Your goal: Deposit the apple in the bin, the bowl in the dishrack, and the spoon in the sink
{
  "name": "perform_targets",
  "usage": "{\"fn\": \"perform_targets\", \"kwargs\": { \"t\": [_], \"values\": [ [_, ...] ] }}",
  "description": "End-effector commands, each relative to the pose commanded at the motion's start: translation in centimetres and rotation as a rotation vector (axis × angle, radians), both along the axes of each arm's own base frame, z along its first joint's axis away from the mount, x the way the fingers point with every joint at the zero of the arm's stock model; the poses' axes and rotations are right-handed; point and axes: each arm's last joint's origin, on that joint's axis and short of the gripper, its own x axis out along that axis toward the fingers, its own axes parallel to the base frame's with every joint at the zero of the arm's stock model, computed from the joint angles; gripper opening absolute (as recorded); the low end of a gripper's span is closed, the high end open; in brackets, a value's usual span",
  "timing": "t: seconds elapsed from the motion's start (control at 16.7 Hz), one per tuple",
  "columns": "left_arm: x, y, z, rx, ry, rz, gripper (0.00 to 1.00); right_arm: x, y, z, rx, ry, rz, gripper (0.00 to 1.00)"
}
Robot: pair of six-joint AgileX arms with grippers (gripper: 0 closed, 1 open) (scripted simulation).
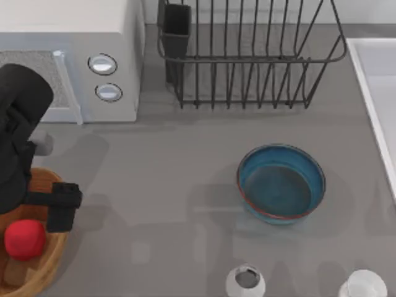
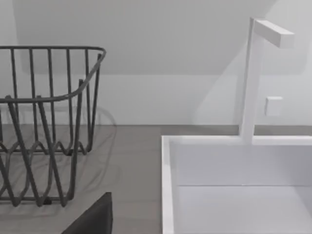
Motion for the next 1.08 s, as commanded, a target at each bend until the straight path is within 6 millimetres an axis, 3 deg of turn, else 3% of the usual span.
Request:
{"fn": "perform_targets", "kwargs": {
  "t": [0.24,0.48,0.78,1.08],
  "values": [
    [-0.1,0.1,0.0,-0.005,-0.012,-0.001,1.0,0.0,0.0,0.0,0.0,0.0,0.0,1.0],
    [-1.6,1.1,0.6,-0.058,-0.15,0.006,1.0,0.0,0.0,0.0,0.0,0.0,0.0,1.0],
    [-5.0,3.0,0.7,-0.149,-0.464,0.005,1.0,0.0,0.0,0.0,0.0,0.0,0.0,1.0],
    [-8.7,4.6,-0.9,-0.201,-0.861,-0.03,1.0,0.0,0.0,0.0,0.0,0.0,0.0,1.0]
  ]
}}
